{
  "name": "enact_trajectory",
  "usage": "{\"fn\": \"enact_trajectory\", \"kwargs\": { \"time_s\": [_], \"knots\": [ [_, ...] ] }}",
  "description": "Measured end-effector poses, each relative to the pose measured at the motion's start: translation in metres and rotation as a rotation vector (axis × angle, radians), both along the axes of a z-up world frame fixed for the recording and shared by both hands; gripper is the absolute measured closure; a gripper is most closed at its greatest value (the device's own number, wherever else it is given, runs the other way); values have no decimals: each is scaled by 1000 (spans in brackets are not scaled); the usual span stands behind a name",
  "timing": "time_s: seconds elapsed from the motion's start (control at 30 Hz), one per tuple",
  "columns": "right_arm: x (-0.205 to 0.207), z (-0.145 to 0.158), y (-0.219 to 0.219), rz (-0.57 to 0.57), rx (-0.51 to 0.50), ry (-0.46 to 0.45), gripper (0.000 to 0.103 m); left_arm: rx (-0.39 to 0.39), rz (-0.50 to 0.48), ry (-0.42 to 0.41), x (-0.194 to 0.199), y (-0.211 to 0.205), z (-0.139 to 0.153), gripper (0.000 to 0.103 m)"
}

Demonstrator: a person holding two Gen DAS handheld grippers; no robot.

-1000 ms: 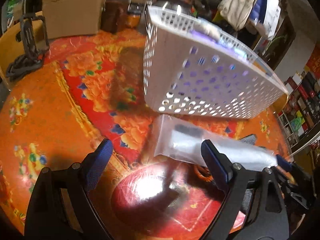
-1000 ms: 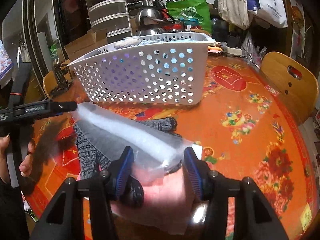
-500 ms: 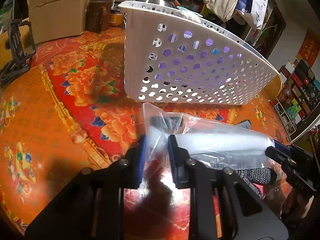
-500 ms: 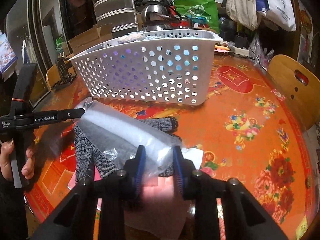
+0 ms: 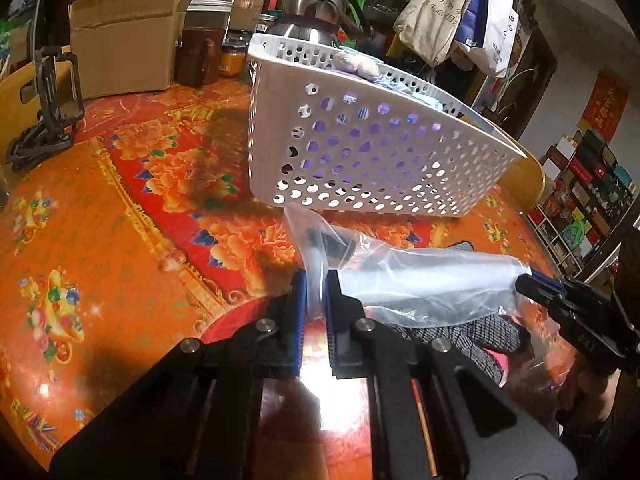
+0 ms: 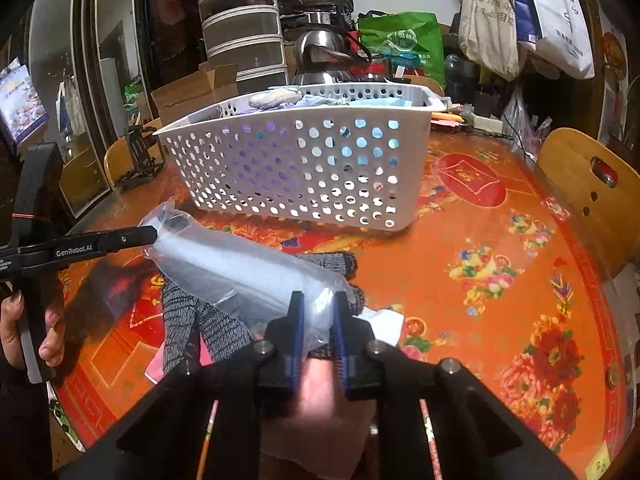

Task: Organize soft objects
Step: 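Close both tools on the clear plastic bag, then carry the clear plastic bag into the white basket and open both tools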

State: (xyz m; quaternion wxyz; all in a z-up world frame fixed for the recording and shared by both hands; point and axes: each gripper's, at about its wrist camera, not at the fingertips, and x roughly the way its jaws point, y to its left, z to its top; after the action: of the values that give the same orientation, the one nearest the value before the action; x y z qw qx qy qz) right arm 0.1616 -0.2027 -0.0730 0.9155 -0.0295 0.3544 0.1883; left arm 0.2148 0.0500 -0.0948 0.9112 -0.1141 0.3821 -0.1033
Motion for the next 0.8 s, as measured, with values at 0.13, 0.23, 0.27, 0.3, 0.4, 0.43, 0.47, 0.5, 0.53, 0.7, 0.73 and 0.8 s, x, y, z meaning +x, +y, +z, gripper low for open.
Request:
{"fn": "enact_trajectory", "kwargs": {
  "time_s": [0.13,0.23,0.27,0.3,0.4,0.43,0.47,0.5,0.53,0.7,0.73,0.8],
  "knots": [
    [-5,2,3,7,-15,-26,93,-17,-1,-25,-11,2,4,95],
    [-8,5,5,14,-15,-38,94,-32,1,-47,-20,4,8,95],
    [-9,6,5,14,-15,-43,94,-34,1,-49,-21,4,8,95],
    [-11,8,6,15,-15,-48,94,-34,1,-54,-24,4,9,95],
    [-15,13,7,18,-13,-62,94,-42,0,-67,-30,4,13,95],
    [-17,15,8,20,-13,-69,94,-44,-1,-73,-32,4,15,95],
    [-20,18,9,22,-14,-75,94,-46,-1,-80,-35,4,18,95],
    [-21,20,9,23,-14,-79,94,-48,-1,-88,-37,4,21,95],
    [-23,23,9,26,-13,-87,94,-48,-1,-98,-40,4,25,95],
    [-30,38,8,30,-11,-115,94,-52,6,-141,-51,4,45,95],
    [-32,42,7,32,-9,-124,94,-58,9,-148,-53,5,49,95],
    [-34,49,6,35,-5,-135,94,-62,13,-162,-58,6,58,95]
  ]
}}
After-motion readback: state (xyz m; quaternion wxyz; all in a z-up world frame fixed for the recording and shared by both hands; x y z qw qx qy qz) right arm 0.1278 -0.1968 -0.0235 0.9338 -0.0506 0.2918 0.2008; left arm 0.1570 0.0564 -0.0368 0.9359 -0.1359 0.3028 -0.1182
